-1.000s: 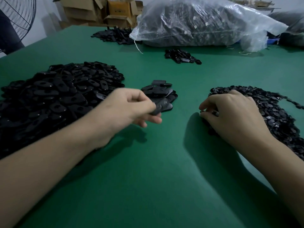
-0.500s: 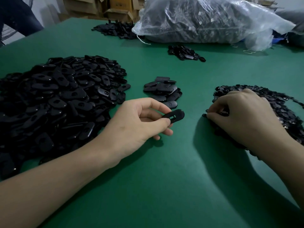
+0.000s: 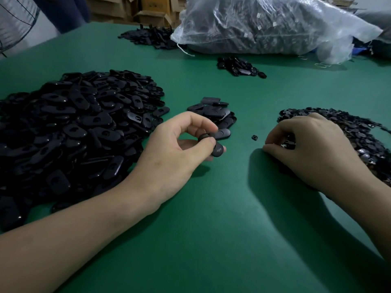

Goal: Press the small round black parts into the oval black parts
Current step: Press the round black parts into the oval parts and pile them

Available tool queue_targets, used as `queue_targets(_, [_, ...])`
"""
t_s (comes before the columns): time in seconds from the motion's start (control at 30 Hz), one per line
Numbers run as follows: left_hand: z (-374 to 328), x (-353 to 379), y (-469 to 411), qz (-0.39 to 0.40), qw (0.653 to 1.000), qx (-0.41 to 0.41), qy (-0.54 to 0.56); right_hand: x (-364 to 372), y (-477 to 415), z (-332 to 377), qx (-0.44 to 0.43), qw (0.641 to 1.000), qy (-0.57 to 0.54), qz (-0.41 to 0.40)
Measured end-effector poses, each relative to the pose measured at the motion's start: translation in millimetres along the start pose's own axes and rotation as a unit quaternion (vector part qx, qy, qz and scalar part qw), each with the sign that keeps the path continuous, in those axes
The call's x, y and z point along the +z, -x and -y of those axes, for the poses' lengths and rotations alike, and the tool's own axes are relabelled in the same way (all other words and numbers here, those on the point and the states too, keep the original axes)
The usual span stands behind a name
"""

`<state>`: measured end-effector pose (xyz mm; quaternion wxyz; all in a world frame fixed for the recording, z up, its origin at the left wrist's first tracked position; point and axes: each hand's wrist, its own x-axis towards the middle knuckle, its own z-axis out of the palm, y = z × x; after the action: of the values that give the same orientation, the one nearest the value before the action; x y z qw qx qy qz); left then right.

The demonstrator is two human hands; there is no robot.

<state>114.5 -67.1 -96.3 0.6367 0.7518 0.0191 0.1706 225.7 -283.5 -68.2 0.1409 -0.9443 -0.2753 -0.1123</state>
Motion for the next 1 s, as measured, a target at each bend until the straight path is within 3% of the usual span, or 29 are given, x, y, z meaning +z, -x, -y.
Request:
queue_targets(0.1, [0.4,-0.3,-0.7,-0.007,1.0,-0.001,0.019,2.5,0.3,2.6,-0.023,0.998,-0.044,-0.037])
queue_targets(0.2, [0.4,-0.4,-0.7,-0.006,1.0,0.003,0.002,0.1,4.6,11.5,-0.024,0.976,-0.204,-0.064])
queue_targets(0.33, [0.8,0.6,-1.7,0.007,1.0,0.014,-0.015,5.3,14.3,34.0,-0.008,0.871,-0.49,0.022])
queue_targets(0.43, [0.9,0.2,-2.1,0.02,0.999,0.024,-0.026,14.0,17.8,41.1,-0.003,0.833,-0.551,0.044])
queue_targets(0.6, [1.5,2.3,-1.8,0.035,0.998,0.024,-0.042,15.3,18.3,41.3,-0.016,0.842,-0.539,0.029])
queue_targets(1.0, [0.2,1.5,-1.1,0.029,0.999,0.018,-0.043,9.7,22.8,47.2,-0.085,0.944,-0.31,-0.072])
